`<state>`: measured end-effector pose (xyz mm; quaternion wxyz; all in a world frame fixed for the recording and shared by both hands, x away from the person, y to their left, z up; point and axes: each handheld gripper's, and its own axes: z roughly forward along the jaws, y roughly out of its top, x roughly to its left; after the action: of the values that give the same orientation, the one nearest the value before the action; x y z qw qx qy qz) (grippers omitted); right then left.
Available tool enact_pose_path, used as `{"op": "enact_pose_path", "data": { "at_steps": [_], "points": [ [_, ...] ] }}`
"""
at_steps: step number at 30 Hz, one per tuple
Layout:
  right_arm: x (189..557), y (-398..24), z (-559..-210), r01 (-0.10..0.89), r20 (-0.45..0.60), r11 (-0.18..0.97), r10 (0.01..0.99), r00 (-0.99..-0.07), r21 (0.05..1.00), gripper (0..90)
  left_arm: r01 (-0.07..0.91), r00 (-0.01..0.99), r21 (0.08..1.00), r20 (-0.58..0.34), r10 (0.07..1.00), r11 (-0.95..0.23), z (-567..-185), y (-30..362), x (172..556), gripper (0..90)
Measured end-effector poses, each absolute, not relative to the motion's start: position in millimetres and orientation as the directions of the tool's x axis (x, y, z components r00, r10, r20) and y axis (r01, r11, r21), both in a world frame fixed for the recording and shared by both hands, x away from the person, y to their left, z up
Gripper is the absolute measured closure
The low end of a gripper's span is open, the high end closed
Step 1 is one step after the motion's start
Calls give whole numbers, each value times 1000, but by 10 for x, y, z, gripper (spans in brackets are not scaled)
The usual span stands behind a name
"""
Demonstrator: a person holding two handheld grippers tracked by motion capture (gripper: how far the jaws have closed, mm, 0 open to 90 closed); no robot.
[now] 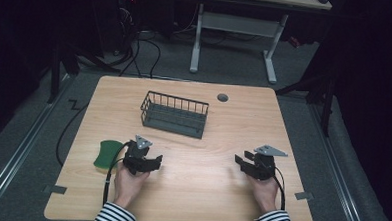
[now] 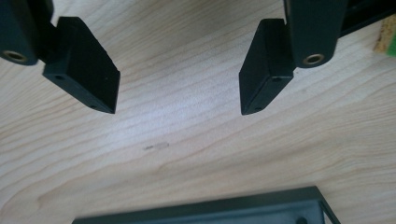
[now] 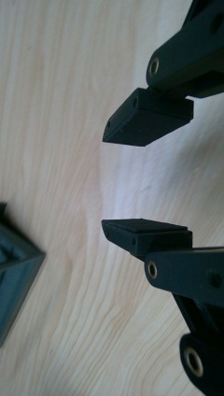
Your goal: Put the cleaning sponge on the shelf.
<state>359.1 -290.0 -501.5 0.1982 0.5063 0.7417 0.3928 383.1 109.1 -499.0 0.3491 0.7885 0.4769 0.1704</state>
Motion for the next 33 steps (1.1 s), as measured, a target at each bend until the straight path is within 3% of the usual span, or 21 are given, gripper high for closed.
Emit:
{"op": "enact_pose_path", "data": {
  "at_steps": [9, 22, 33],
  "points": [
    [3812, -2670, -4788, 575, 115, 208, 873, -475, 791, 514, 643, 466, 714, -77, 882, -277, -4718, 1210, 3975, 293],
    [4214, -2563, -4600, 598, 155, 203, 856, -493, 775, 494, 653, 463, 721, -135, 876, -233, -4498, 1356, 4323, 286],
    [4556, -2333, -4478, 595, 144, 228, 847, -512, 771, 508, 648, 404, 741, -140, 904, -175, -4411, 1586, 4631, 292]
  ]
}}
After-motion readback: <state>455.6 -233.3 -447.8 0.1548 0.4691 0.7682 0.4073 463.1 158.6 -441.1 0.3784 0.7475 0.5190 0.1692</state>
